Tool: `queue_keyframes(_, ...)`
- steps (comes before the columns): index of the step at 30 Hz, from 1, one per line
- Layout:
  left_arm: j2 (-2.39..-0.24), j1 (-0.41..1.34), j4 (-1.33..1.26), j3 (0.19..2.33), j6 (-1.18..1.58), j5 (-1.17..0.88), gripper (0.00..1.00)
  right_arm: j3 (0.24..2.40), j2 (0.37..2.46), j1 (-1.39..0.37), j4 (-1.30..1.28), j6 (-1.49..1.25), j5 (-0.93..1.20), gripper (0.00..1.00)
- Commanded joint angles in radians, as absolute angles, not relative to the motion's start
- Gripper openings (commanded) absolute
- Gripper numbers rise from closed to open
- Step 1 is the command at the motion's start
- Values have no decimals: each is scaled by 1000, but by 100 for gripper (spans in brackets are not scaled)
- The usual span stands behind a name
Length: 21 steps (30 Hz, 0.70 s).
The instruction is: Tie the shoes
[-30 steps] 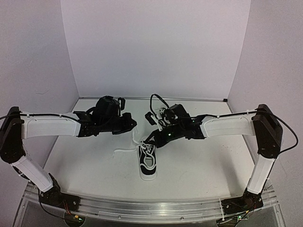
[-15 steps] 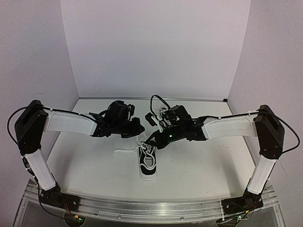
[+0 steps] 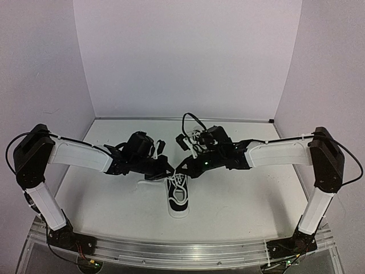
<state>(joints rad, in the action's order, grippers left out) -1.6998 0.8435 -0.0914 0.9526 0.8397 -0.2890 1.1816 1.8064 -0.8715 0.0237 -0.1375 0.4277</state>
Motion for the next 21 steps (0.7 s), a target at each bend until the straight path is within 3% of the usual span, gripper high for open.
queue_keyframes(1, -1654, 860, -163, 946, 879, -381, 0, 1163, 1750, -877, 62, -137, 409, 11)
queue_keyframes(5, -1665, 868, -171, 945, 900, -414, 0, 1128, 1719, -877, 58, -164, 412, 19)
queue_keyframes(8, -1660, 868, -179, 936, 908, -417, 0, 1092, 1672, -877, 33, -201, 398, 40)
queue_keyframes(12, -1662, 868, -180, 939, 910, -417, 0, 1021, 1600, -877, 10, -271, 372, 60)
queue_keyframes(15, -1668, 868, -182, 940, 911, -415, 0, 985, 1567, -877, 7, -321, 395, 57)
queue_keyframes(21, -1670, 868, -201, 932, 922, -419, 0, 964, 1578, -915, 23, -368, 436, 42)
